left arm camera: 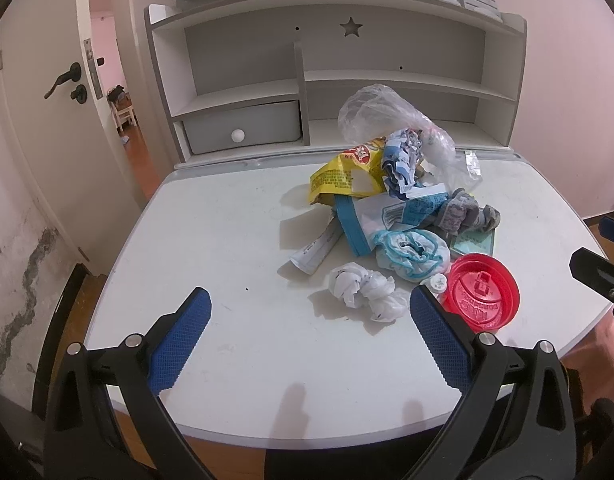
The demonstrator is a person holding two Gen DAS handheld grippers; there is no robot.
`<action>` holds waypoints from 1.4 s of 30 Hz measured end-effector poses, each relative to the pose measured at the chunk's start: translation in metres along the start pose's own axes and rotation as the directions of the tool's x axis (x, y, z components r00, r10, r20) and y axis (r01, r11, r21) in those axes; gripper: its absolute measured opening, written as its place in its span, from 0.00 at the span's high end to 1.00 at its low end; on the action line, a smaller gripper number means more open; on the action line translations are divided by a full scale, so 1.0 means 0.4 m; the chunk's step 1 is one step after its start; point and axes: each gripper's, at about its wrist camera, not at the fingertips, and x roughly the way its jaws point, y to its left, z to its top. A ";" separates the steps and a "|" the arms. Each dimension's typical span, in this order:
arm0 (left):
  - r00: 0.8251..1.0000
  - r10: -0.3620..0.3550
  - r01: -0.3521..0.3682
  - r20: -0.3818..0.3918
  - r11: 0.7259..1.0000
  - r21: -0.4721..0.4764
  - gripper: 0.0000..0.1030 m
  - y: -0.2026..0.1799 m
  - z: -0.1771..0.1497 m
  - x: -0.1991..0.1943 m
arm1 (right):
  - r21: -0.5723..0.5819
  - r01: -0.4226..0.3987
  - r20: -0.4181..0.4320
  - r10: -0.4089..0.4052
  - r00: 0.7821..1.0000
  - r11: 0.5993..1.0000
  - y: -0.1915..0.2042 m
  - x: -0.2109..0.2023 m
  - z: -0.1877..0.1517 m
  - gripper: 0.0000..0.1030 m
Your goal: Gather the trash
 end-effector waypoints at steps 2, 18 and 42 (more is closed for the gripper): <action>1.000 -0.003 0.003 0.001 1.000 -0.007 0.06 0.010 0.001 -0.002 | -0.002 -0.001 0.001 0.001 1.000 1.000 0.000 0.001 0.000 0.06; 1.000 -0.006 0.006 -0.003 1.000 -0.006 0.06 0.010 -0.007 0.004 | -0.008 -0.001 0.003 0.001 1.000 1.000 0.006 -0.001 -0.002 0.06; 0.996 -0.088 0.088 0.002 0.996 0.006 0.06 0.034 0.065 0.029 | -0.013 -0.037 -0.045 0.036 0.998 0.999 -0.007 0.042 -0.015 0.06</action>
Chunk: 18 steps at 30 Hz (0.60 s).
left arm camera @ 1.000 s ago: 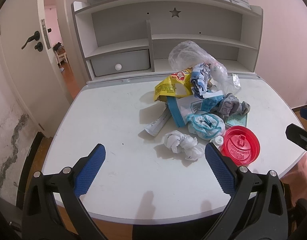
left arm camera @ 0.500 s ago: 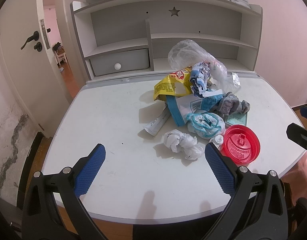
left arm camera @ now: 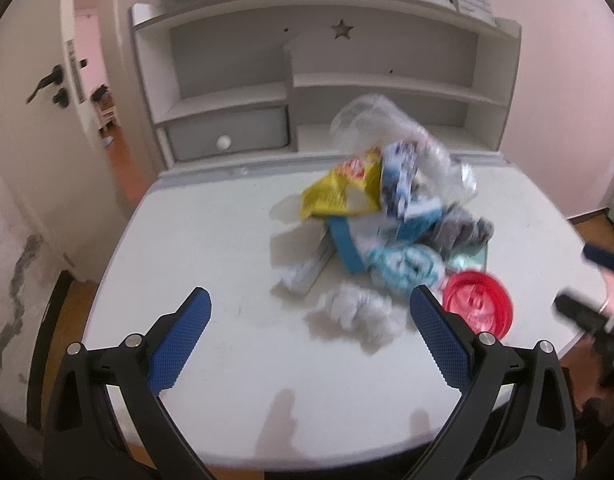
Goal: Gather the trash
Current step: 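Grasp the white-blue wrapper with the left tool while the right tool grasps the red lid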
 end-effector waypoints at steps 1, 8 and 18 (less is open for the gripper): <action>1.000 -0.016 0.016 0.000 1.000 0.011 0.06 -0.004 0.022 0.007 | 0.003 -0.001 -0.011 0.001 1.000 1.000 -0.004 0.010 -0.003 0.06; 0.992 -0.091 0.101 -0.084 0.986 0.130 0.06 -0.100 0.159 0.148 | 0.018 -0.011 -0.066 0.012 0.998 1.000 -0.034 0.060 -0.016 0.06; 0.977 -0.156 0.177 -0.146 0.975 0.137 0.80 -0.126 0.172 0.206 | 0.045 -0.060 -0.153 0.066 0.986 0.997 -0.045 0.131 -0.052 0.06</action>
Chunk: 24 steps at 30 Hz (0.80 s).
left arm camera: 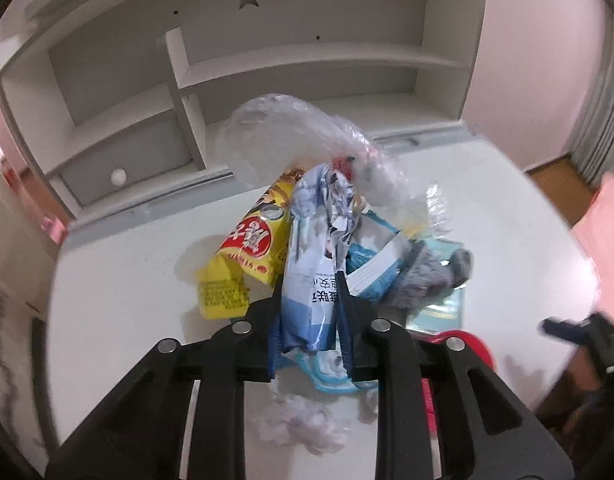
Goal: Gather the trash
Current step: 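Grasp the white-blue wrapper with the left tool while the right tool grasps the red lid, then carry both items to the black bin and open both tools to drop them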
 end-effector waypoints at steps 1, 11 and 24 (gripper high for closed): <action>1.000 0.000 0.000 0.015 1.000 0.006 0.85 0.004 -0.002 -0.017 | -0.004 -0.005 -0.006 0.005 1.000 1.000 0.006 0.008 0.000 0.06; 0.993 -0.009 0.011 0.119 1.000 -0.011 0.85 0.053 -0.069 -0.221 | -0.094 0.033 -0.065 -0.039 0.997 0.995 0.083 0.117 0.009 0.06; 0.982 -0.153 0.143 0.108 0.985 0.096 0.85 -0.147 -0.134 -0.227 | 0.032 0.126 0.126 -0.129 0.984 0.992 -0.061 -0.123 -0.057 0.24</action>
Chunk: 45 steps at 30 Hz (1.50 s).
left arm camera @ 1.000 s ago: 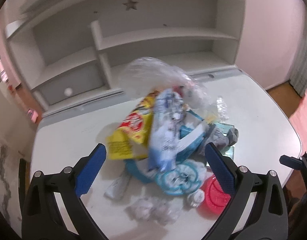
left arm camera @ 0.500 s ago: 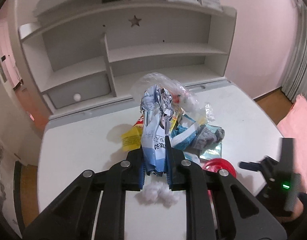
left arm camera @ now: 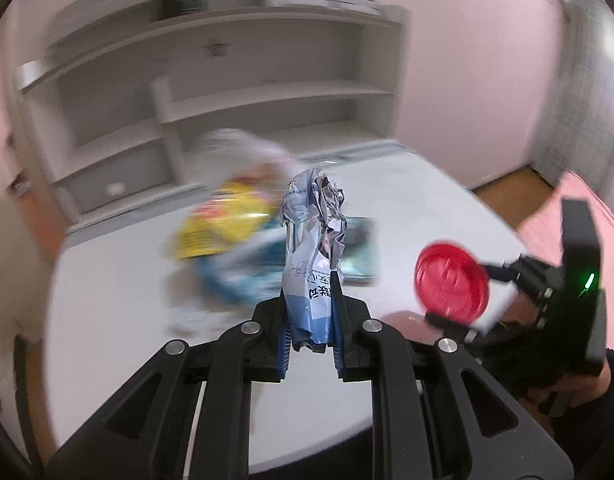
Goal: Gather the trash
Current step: 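Carry both items to the black bin and open both tools to drop them, then grasp the crumpled tissue with the left tool while the right tool grasps the white cap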
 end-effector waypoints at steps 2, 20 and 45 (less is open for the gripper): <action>0.996 -0.088 0.089 -0.009 0.995 0.052 0.85 -0.096 0.011 0.037 | 0.129 0.079 0.036 -0.085 0.996 0.988 -0.130 -0.067 -0.031 0.24; 0.733 -0.488 0.652 -0.475 0.702 0.285 0.85 -0.937 -0.223 0.608 | 0.784 0.470 -0.440 -0.171 0.882 0.406 -0.920 -0.164 -0.756 0.23; 0.751 -0.482 0.641 -0.451 0.697 0.323 0.18 -1.022 -0.210 0.635 | 0.771 0.468 -0.416 -0.215 0.884 0.433 -0.925 -0.157 -0.705 0.14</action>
